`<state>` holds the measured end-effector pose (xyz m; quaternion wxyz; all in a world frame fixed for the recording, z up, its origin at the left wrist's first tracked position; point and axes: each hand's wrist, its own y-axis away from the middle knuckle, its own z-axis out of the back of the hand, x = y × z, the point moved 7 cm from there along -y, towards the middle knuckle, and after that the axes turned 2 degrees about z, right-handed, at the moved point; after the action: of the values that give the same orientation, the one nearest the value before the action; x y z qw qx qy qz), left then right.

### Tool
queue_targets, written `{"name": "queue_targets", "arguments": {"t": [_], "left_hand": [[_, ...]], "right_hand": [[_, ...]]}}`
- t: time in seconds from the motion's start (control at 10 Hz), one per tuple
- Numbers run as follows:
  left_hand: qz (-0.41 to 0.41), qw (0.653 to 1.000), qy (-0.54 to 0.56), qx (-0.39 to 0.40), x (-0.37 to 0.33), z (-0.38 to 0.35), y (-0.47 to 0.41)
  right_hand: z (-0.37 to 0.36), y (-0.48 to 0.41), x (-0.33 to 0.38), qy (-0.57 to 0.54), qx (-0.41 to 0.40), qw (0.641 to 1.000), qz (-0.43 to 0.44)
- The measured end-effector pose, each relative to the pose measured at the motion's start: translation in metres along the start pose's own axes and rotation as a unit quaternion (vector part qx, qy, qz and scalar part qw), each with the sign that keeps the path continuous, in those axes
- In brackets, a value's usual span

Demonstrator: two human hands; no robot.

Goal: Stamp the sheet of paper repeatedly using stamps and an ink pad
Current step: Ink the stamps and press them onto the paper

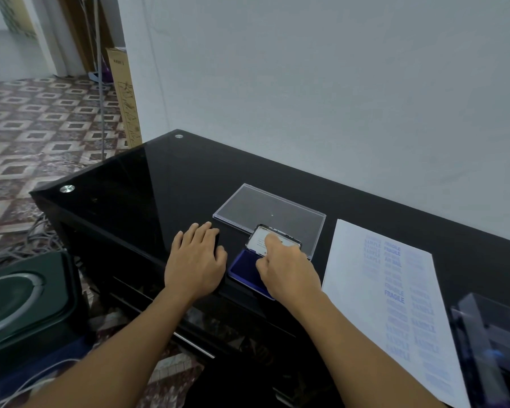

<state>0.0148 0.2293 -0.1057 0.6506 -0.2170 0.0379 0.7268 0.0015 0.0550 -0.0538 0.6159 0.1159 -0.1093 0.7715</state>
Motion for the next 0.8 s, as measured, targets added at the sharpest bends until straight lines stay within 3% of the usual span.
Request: {"name": "queue_targets", "arguments": {"t": [0.3,0.8], "left_hand": [[0.001,1.0,0.004,-0.005,0.001,-0.001,0.001],[0.017,0.998,0.05,0.017,0.008,-0.001,-0.005]], "right_hand": [[0.001,-0.008,0.0,-0.01,0.017,1.0,-0.001],[0.007,0.017,-0.007,-0.009,-0.054,0.998,0.011]]}}
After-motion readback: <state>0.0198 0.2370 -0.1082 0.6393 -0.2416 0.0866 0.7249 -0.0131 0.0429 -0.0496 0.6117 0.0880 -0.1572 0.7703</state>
